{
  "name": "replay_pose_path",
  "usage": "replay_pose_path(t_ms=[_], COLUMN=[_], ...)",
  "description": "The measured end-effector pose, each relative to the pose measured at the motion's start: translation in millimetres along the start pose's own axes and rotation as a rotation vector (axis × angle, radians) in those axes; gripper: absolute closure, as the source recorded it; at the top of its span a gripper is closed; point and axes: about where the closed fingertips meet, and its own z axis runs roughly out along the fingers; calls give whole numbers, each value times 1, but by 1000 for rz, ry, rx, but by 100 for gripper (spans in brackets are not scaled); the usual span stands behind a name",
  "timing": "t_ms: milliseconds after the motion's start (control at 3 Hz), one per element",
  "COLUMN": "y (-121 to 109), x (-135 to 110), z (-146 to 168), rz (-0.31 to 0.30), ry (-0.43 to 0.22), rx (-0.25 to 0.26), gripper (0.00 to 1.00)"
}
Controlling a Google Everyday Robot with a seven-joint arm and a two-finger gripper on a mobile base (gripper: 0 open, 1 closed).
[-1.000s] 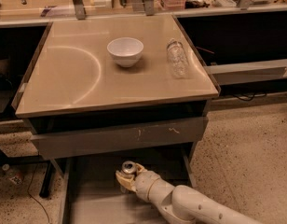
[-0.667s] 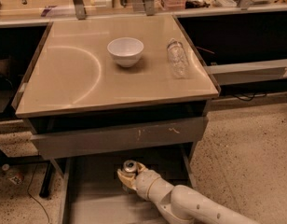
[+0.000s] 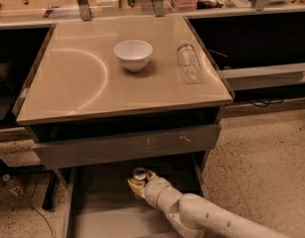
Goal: Place redbull can into middle drawer
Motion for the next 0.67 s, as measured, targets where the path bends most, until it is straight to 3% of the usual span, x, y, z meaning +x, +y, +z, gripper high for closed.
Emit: replay_pose_path(t_ms=[667], y=[-10], x=[17], z=[8], rz=[6], ry=[14], rx=[48], gripper=[100])
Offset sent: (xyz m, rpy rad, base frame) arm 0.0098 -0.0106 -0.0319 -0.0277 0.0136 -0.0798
